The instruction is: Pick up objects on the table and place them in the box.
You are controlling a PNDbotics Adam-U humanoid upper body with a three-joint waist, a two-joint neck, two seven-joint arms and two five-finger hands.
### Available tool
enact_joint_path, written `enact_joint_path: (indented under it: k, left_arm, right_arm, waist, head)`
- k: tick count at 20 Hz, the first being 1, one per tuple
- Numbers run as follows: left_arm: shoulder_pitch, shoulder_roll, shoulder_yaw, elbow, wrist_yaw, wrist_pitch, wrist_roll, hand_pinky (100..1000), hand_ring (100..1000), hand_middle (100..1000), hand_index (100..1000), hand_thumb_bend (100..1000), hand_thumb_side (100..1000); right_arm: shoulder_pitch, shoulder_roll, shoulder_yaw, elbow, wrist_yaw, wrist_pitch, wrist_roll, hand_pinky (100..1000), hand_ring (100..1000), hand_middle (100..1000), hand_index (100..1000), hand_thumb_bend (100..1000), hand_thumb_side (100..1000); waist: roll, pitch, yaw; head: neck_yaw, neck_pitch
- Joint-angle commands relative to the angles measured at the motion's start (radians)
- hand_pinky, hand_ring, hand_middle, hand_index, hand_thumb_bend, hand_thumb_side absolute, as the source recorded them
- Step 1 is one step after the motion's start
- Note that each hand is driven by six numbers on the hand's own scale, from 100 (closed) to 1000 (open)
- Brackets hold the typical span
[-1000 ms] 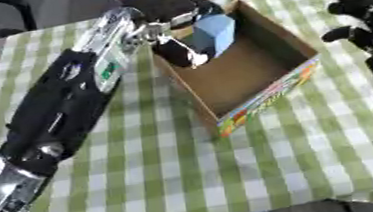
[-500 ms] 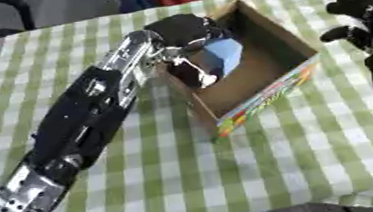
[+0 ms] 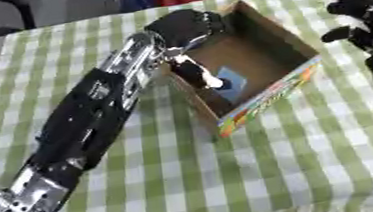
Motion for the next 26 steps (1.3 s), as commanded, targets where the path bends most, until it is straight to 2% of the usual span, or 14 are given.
enact_joint_path:
  k: [1,5,7,8,9,10,11,13,15,18,21,26]
  left_arm:
    - [-0.007,0.064,0.048,-0.120,0.076,0.040,0.027,754,715,757,891,353,630]
    - [0.048,0.127,0.146,-0.332,0.310,0.154,0.111,720,647,692,836,119,611]
    - [0.103,0.152,0.214,-0.459,0.483,0.217,0.195,709,626,666,814,100,622]
    - [0.130,0.167,0.243,-0.512,0.560,0.246,0.237,708,624,675,814,100,622]
    - [0.159,0.169,0.271,-0.567,0.626,0.266,0.279,708,623,659,804,100,631]
    - [0.190,0.169,0.295,-0.620,0.706,0.272,0.320,708,625,660,803,100,722]
    - [0.222,0.167,0.321,-0.669,0.777,0.270,0.360,706,624,658,800,100,635]
    - [0.285,0.163,0.362,-0.751,0.886,0.260,0.430,706,626,659,800,100,640]
    - [0.336,0.156,0.388,-0.795,0.944,0.237,0.478,706,628,659,801,100,641]
    - [0.404,0.135,0.412,-0.807,0.976,0.186,0.519,706,628,659,801,100,645]
    - [0.456,0.106,0.422,-0.809,1.005,0.169,0.548,703,623,651,798,100,645]
    - [0.499,0.077,0.429,-0.809,1.034,0.153,0.571,698,615,643,795,100,647]
  right_arm:
    - [-0.007,-0.012,-0.006,-0.015,-0.003,-0.003,-0.002,609,790,714,725,100,501]
    - [-0.002,-0.013,-0.012,-0.014,-0.001,-0.005,-0.008,610,790,715,726,100,503]
    - [0.000,-0.014,-0.016,-0.012,0.001,-0.006,-0.012,610,790,715,726,100,505]
    - [0.001,-0.015,-0.018,-0.012,0.002,-0.007,-0.014,610,790,715,726,100,478]
    - [0.002,-0.015,-0.019,-0.011,0.003,-0.007,-0.015,610,790,715,726,100,506]
    - [0.002,-0.015,-0.020,-0.011,0.004,-0.008,-0.017,610,790,716,726,100,501]
    - [0.002,-0.015,-0.022,-0.011,0.005,-0.008,-0.018,610,790,716,726,100,507]
    - [0.002,-0.016,-0.023,-0.011,0.006,-0.009,-0.020,610,790,716,726,100,507]
    - [0.003,-0.016,-0.024,-0.011,0.007,-0.009,-0.021,610,790,716,726,100,508]
    - [0.003,-0.016,-0.026,-0.011,0.008,-0.010,-0.023,611,790,716,726,100,509]
    - [0.002,-0.015,-0.027,-0.011,0.009,-0.010,-0.025,611,790,716,726,100,511]
    - [0.001,-0.013,-0.028,-0.011,0.008,-0.010,-0.025,611,790,717,727,100,513]
  waist:
    - [-0.006,-0.022,0.006]
    - [-0.008,-0.026,0.023]
    - [-0.008,-0.027,0.036]
    - [-0.008,-0.028,0.041]
    - [-0.009,-0.028,0.047]
    - [-0.009,-0.028,0.052]
    - [-0.009,-0.028,0.058]
    - [-0.010,-0.028,0.065]
    - [-0.010,-0.029,0.071]
    - [-0.013,-0.030,0.079]
    - [-0.014,-0.030,0.083]
    - [-0.013,-0.031,0.090]
  head:
    - [-0.001,0.005]
    - [-0.006,0.005]
    - [-0.011,0.005]
    - [-0.012,0.005]
    - [-0.013,0.005]
    - [-0.015,0.005]
    - [-0.016,0.005]
    - [-0.018,0.005]
    - [-0.018,0.005]
    - [-0.019,0.005]
    - [-0.019,0.005]
    - [-0.018,0.005]
